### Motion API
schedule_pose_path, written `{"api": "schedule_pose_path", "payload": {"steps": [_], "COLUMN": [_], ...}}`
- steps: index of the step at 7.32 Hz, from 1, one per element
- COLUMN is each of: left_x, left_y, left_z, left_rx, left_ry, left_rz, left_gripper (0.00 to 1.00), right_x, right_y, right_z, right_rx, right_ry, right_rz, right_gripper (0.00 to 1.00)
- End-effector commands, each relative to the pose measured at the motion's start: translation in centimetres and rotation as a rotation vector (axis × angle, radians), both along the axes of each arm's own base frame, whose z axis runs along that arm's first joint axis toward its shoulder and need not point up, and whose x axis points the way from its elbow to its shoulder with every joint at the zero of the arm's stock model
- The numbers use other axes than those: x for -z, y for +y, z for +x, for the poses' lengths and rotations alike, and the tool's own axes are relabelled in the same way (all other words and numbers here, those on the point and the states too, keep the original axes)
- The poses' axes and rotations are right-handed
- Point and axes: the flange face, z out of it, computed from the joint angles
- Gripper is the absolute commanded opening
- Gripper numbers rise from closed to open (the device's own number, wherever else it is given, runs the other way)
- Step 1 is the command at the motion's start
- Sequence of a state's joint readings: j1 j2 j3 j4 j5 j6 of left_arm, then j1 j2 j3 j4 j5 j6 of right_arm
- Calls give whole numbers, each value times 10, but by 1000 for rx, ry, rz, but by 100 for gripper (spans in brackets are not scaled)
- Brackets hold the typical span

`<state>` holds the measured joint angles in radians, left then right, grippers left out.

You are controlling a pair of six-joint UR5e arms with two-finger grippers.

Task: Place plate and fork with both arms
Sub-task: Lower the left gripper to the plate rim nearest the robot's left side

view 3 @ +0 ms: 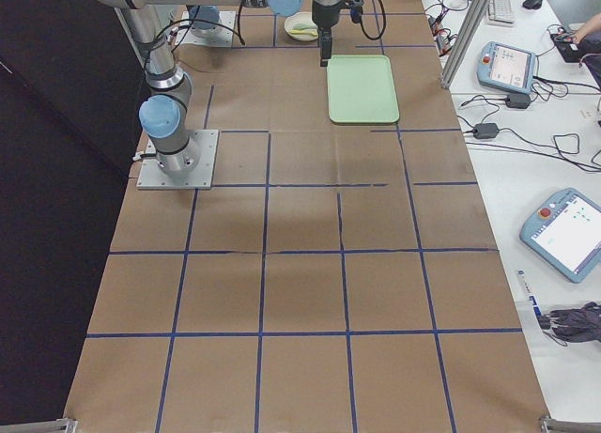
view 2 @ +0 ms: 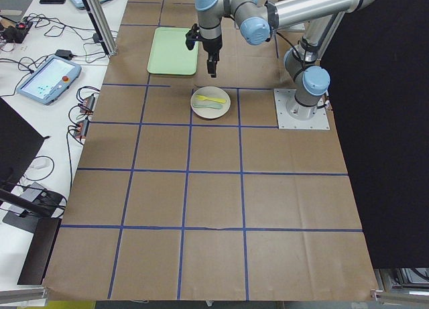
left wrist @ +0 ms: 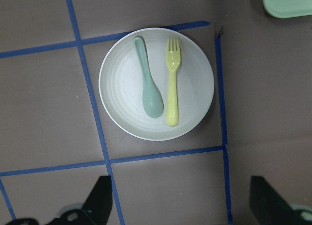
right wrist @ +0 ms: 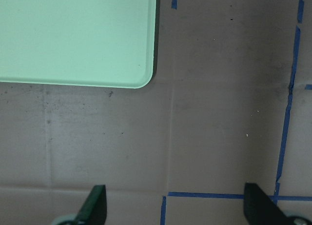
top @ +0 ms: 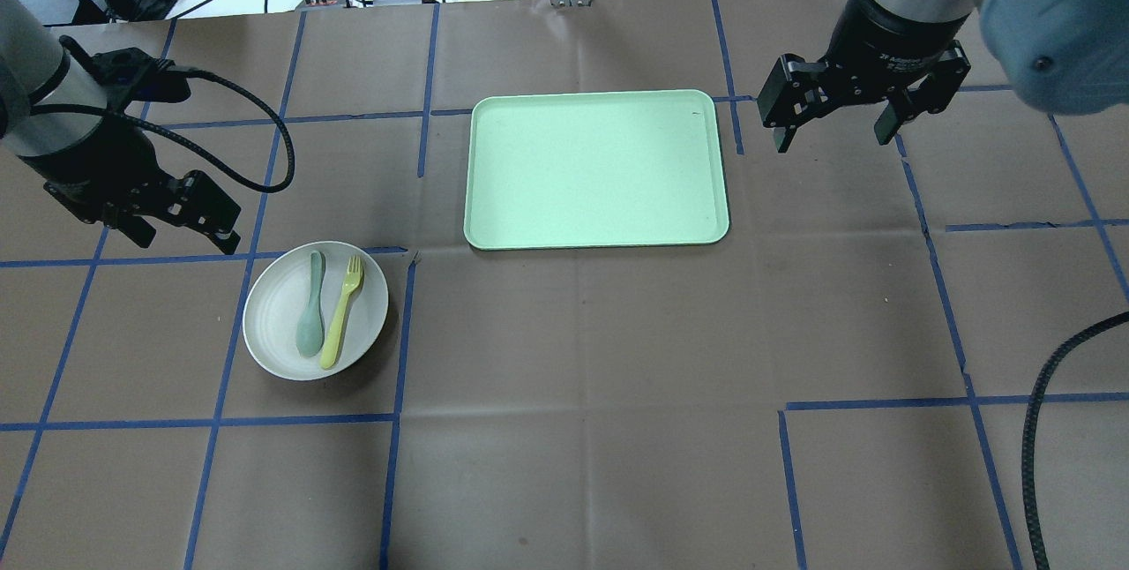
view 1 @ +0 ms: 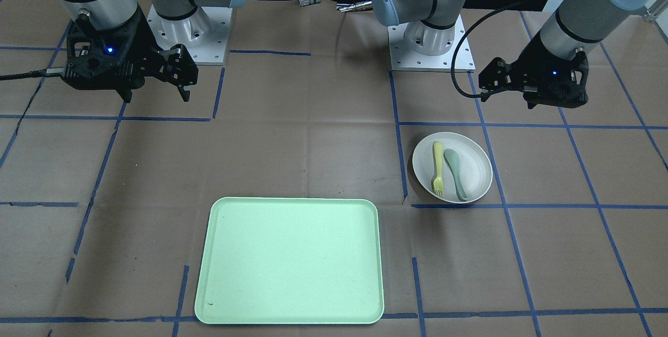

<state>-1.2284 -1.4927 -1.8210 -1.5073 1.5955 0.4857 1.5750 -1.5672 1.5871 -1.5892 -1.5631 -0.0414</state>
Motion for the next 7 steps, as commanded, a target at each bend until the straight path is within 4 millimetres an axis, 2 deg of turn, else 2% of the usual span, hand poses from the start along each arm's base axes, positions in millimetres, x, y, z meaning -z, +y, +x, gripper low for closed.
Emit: {"api": "schedule_pose_path", "payload": {"steps": [1, 2, 3, 4, 6, 7], "left_x": [40, 53, 67, 73, 104, 116], "left_y": [12, 18, 18, 8, -8, -14], "left_z": [53, 74, 81, 84, 93, 103], "left_rx": [-39, -87, -105, -110, -116, -104], "left_ry": [15, 26, 40, 55, 91, 88], "left_rz": [3, 21, 44, 8, -1, -18], "left_gripper": [100, 100, 100, 100, 100, 99], "right_x": [0, 1, -1, 0, -1, 0], "right_y": [0, 0, 0, 0, 0, 0], "right_z": [0, 0, 0, 1, 0, 1], "right_rx": [0, 0, 0, -2, 0, -2], "right_ry": [0, 0, 0, 0, 0, 0], "right_rz": [0, 1, -2, 0, -2, 0], "right_gripper": [100, 100, 100, 100, 100, 100]}}
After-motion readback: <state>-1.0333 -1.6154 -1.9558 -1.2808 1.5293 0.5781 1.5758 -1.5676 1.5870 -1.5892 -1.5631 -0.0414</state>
